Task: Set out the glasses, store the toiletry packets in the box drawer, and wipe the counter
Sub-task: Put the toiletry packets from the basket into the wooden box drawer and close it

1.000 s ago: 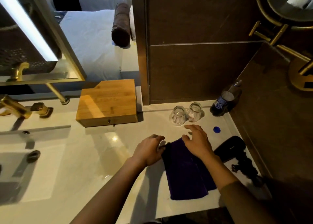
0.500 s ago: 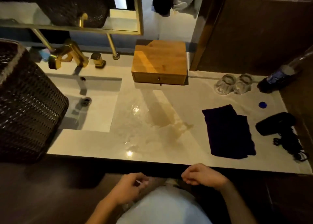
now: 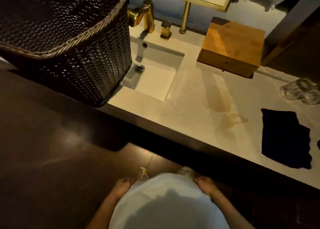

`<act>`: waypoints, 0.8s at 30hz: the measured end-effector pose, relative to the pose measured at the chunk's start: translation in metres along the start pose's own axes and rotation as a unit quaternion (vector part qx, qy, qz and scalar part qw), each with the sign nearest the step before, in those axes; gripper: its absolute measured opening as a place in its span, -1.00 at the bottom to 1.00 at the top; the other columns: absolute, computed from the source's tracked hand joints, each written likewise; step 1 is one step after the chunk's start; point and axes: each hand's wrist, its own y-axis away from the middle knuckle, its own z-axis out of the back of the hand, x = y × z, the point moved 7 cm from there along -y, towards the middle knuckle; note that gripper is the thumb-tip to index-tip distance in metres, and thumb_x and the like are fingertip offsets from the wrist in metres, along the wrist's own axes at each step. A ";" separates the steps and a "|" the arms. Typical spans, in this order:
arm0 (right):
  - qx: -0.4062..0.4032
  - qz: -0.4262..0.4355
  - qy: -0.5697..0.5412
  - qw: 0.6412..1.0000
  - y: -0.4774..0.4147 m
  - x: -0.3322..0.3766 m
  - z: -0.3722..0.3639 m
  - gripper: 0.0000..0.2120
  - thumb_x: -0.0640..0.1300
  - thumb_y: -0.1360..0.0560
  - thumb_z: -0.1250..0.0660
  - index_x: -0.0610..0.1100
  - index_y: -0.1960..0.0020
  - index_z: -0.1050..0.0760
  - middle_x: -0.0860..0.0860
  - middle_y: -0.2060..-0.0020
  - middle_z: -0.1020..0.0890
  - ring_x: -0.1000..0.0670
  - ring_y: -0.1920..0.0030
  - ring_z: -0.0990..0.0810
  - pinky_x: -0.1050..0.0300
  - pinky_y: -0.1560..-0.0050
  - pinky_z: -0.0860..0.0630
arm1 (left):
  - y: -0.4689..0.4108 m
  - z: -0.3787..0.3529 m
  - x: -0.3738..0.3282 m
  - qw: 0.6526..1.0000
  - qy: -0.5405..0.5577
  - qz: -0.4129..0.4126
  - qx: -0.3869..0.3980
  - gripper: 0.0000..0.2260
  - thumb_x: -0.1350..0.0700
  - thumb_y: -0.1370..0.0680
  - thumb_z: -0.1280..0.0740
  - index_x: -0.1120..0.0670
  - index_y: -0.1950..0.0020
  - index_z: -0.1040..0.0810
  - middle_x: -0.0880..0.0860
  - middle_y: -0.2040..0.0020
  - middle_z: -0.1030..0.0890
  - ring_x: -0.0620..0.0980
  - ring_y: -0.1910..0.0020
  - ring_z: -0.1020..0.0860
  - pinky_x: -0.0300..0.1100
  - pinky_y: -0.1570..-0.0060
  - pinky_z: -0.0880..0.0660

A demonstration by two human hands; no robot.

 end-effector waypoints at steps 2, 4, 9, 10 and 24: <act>-0.020 0.017 0.003 1.000 -0.001 0.010 -0.009 -0.76 -0.06 -0.61 -0.27 -0.19 -0.17 -0.52 -0.17 -0.14 -0.54 -0.16 -0.12 -0.52 -0.09 -0.27 -0.48 | 0.000 0.009 0.014 1.000 0.026 0.005 0.003 -0.78 0.20 -0.61 -0.34 0.04 0.18 -0.70 0.10 0.01 -0.70 0.06 -0.08 -0.60 -0.09 -0.12 -0.48; -0.030 0.031 0.022 0.999 0.002 0.024 -0.020 -0.71 -0.06 -0.61 -0.27 -0.19 -0.24 -0.55 -0.17 -0.23 -0.57 -0.20 -0.20 -0.54 -0.03 -0.25 -0.49 | 0.002 0.020 0.028 0.999 0.043 0.008 -0.001 -0.83 0.24 -0.61 -0.32 0.17 0.01 -0.72 0.18 -0.08 -0.70 0.13 -0.16 -0.61 -0.05 -0.21 -0.49; -0.055 0.071 0.030 0.996 0.011 0.056 -0.035 -0.81 -0.02 -0.58 -0.28 0.00 -0.16 -0.57 -0.12 -0.22 -0.56 -0.18 -0.13 -0.54 -0.10 -0.20 -0.52 | 0.011 0.036 0.057 0.995 0.095 0.008 -0.021 -0.85 0.23 -0.61 -0.35 0.22 -0.12 -0.67 0.13 -0.10 -0.66 0.04 -0.10 -0.59 -0.21 -0.10 -0.45; -0.060 0.082 0.035 0.994 0.012 0.064 -0.038 -0.82 -0.01 -0.58 -0.29 0.02 -0.15 -0.57 -0.11 -0.22 -0.57 -0.17 -0.11 -0.54 -0.10 -0.20 -0.52 | 0.012 0.038 0.063 0.994 0.106 0.009 -0.025 -0.86 0.25 -0.61 -0.34 0.22 -0.11 -0.66 0.12 -0.07 -0.66 0.00 -0.07 -0.57 -0.25 -0.04 -0.43; -0.132 0.543 0.271 0.784 0.125 0.311 -0.055 -0.85 0.00 -0.61 -0.30 0.06 -0.11 -0.62 0.12 0.00 -0.68 0.08 -0.02 -0.64 0.13 -0.06 -0.55 | 0.076 0.202 -0.044 0.923 -0.048 -0.223 -0.309 -0.75 0.07 -0.61 -0.34 0.09 -0.27 -0.61 0.10 -0.17 -0.65 0.10 -0.17 -0.60 -0.12 -0.18 -0.46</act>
